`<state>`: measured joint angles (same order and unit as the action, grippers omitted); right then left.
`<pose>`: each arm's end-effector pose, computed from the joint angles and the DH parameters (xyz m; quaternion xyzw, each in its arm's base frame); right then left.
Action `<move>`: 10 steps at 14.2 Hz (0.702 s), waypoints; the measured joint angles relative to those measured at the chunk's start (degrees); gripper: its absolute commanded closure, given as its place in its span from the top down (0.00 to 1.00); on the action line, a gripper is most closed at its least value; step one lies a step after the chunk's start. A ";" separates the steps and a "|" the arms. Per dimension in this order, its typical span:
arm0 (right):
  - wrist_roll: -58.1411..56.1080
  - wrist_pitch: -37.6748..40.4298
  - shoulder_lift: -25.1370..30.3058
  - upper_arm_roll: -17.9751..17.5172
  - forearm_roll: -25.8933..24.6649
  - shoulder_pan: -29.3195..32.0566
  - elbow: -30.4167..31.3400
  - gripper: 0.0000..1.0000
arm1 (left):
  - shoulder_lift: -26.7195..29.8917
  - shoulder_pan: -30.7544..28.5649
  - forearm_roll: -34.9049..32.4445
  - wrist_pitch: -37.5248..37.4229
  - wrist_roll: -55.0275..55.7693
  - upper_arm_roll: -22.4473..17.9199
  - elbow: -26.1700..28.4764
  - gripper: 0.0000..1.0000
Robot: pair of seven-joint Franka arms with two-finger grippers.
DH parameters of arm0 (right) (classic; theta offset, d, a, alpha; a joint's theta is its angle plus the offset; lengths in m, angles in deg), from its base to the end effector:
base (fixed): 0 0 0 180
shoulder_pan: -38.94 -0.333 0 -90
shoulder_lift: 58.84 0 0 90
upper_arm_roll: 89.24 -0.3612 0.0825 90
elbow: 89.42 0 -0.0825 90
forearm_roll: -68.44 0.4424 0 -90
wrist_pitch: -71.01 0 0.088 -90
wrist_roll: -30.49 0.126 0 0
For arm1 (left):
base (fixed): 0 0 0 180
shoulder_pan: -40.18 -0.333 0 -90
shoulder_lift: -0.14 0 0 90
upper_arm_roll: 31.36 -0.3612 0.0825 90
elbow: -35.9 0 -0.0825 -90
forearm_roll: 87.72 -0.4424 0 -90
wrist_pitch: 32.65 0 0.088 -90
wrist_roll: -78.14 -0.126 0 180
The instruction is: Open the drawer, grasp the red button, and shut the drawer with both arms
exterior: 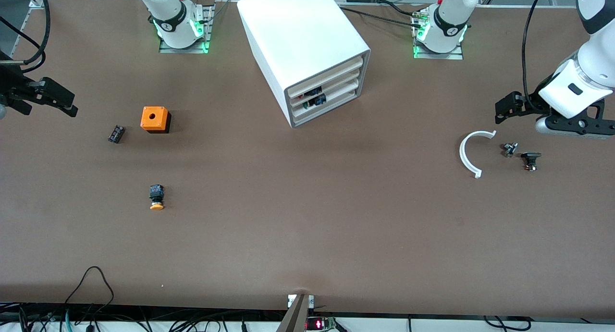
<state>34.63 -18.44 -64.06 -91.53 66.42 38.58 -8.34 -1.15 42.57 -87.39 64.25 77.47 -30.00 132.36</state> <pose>0.6455 0.0240 0.6752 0.9994 -0.0138 0.0284 0.0141 0.6248 -0.0415 0.5871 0.9992 -0.0382 -0.0075 0.0029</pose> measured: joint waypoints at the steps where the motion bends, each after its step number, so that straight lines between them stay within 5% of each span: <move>1: 0.03 0.03 0.01 0.03 0.00 0.00 -0.01 1.00 | 0.00 0.00 0.00 0.00 0.00 0.00 0.00 1.00; 10: 0.82 -0.42 -0.02 0.07 1.12 0.01 0.69 1.00 | 0.00 0.15 0.00 0.00 0.00 0.05 -0.18 1.00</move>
<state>35.46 -18.87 -64.08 -91.45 67.55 38.58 -7.66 -1.15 42.72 -87.39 64.25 77.47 -29.95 132.19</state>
